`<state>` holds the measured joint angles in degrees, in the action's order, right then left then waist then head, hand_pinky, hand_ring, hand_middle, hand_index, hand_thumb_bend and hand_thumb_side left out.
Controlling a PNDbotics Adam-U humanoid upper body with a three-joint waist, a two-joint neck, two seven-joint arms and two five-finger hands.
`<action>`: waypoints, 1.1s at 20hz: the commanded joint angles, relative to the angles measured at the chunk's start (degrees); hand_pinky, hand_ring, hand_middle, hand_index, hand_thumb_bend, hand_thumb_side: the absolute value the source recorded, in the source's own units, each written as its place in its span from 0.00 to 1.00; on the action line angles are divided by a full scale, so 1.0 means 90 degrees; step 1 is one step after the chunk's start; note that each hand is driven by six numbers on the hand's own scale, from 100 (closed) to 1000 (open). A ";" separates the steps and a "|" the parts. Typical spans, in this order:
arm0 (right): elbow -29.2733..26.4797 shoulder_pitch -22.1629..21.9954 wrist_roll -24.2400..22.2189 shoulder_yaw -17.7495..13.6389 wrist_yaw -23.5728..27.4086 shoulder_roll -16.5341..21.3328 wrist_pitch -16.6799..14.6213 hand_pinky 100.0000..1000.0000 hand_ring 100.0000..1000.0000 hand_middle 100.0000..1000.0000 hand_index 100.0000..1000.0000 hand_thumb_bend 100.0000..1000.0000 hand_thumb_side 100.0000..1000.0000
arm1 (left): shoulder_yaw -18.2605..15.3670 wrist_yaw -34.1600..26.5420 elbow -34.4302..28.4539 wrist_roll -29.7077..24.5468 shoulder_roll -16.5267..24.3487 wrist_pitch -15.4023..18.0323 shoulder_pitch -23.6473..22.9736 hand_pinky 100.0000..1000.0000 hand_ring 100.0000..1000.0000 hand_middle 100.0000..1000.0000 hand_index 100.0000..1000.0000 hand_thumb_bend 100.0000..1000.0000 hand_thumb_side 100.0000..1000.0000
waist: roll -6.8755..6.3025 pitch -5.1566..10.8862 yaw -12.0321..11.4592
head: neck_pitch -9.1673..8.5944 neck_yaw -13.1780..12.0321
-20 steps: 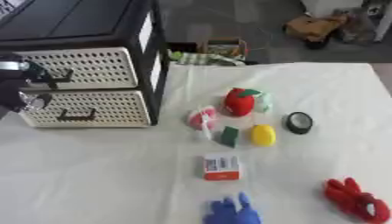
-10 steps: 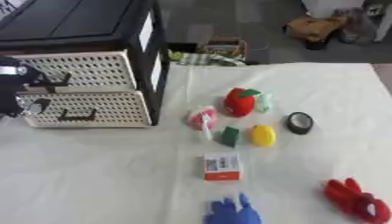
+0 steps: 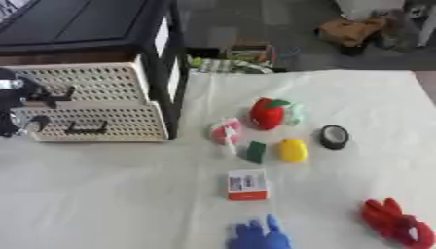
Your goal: Pick up objects from table and place into drawer.
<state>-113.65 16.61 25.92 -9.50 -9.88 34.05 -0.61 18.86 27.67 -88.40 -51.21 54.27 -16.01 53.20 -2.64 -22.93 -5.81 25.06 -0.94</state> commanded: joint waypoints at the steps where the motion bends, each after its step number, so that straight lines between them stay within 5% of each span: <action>1: -0.0104 0.0054 0.0016 -0.0065 0.0044 0.0102 -0.0004 0.78 0.52 0.60 0.82 0.00 0.79 | -0.0161 -0.0080 -0.0285 -0.0084 0.0411 -0.0155 -0.0039 0.00 0.00 0.00 0.82 0.01 0.34 | 0.0016 0.0176 -0.0012 | -0.0051 -0.0032; 22: -0.0104 0.0102 0.0033 -0.0071 0.0049 0.0096 -0.0010 0.78 0.52 0.60 0.82 0.00 0.79 | -0.0283 -0.0345 -0.1204 -0.0084 0.0944 -0.0399 -0.0780 0.00 0.00 0.00 0.81 0.01 0.34 | 0.0012 0.0167 -0.0005 | -0.0077 -0.0069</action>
<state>-113.65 16.98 26.01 -9.50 -9.79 34.03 -0.70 17.46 24.65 -98.38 -50.81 60.01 -18.20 45.78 -2.62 -22.92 -5.81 25.03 -1.40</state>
